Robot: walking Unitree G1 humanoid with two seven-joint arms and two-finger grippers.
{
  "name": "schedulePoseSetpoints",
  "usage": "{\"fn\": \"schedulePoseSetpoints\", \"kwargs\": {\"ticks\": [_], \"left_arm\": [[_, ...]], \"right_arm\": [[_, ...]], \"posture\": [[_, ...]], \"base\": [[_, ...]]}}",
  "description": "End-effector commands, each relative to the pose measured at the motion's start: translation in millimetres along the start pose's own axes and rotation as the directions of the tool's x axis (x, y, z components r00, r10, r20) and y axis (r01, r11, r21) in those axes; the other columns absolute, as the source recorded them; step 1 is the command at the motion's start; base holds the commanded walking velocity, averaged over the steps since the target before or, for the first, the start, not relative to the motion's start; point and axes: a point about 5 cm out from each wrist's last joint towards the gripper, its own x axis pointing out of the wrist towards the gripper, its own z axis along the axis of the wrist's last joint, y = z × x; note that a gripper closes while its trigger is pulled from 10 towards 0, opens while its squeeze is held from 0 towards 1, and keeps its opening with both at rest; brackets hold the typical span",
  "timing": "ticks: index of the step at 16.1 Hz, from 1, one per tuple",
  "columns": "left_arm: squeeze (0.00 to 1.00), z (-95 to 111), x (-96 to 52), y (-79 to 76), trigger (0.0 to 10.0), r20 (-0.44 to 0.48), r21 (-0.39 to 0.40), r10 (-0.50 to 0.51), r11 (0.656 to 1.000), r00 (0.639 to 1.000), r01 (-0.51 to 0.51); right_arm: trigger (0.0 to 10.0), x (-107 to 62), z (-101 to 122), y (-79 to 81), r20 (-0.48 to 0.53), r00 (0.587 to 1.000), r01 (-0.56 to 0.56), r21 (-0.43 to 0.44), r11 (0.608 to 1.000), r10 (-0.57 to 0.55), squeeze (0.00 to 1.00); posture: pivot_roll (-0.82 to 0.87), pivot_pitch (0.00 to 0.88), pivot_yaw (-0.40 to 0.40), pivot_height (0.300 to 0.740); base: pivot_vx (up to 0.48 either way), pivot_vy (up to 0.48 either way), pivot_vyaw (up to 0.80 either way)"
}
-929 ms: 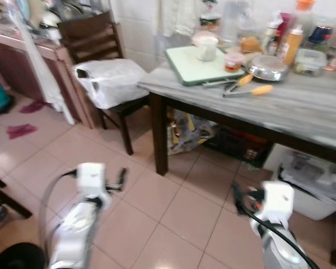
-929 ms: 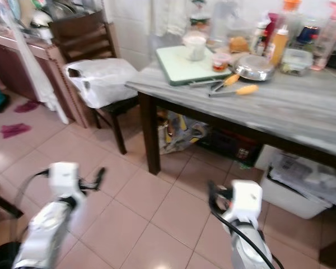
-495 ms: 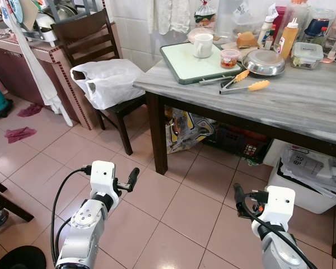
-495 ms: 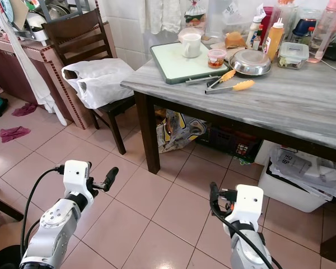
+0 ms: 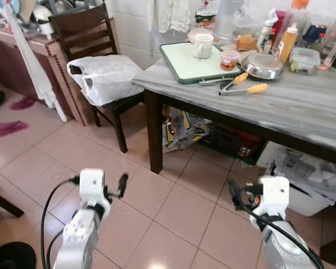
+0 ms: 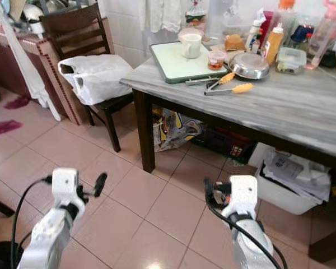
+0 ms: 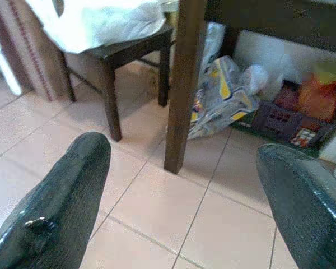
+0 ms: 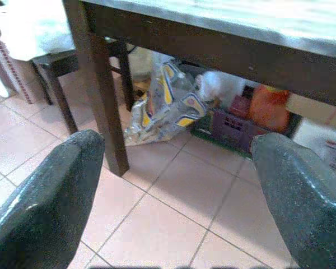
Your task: Setting the table
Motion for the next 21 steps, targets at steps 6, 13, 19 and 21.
{"fn": "schedulePoseSetpoints", "kwargs": {"ticks": [6,13,19,21], "left_arm": [[0.0,10.8,-11.8,14.4,10.0,0.035,0.058,0.073,0.996,0.997,-0.075],[0.0,15.4,-5.1,9.4,10.0,0.026,0.059,0.04,0.997,0.999,-0.041],[0.0,14.9,-3.9,6.7,10.0,0.019,0.05,0.008,0.999,1.0,-0.009],[0.0,14.9,-1.5,5.2,10.0,0.014,0.037,0.003,0.999,1.0,-0.004]], "right_arm": [[10.0,3.0,-5.4,9.6,-0.028,0.999,-0.043,0.022,0.999,0.044,0.0],[10.0,-0.1,-9.3,6.9,-0.043,0.999,-0.009,0.053,0.999,0.012,0.0],[10.0,-1.1,-10.9,7.1,-0.051,0.999,-0.007,0.046,0.999,0.009,0.0],[10.0,-1.2,-9.4,6.1,-0.044,0.999,-0.003,0.041,0.999,0.005,0.0]], "posture": [[0.0,0.009,-0.02,0.74],[-0.03,0.007,0.005,0.74],[-0.03,0.006,0.007,0.74],[-0.04,0.003,0.007,0.74]], "base": [[0.0,0.0,0.0],[0.0,0.0,-0.11],[0.0,0.0,-0.77],[0.0,0.0,-0.38]]}}
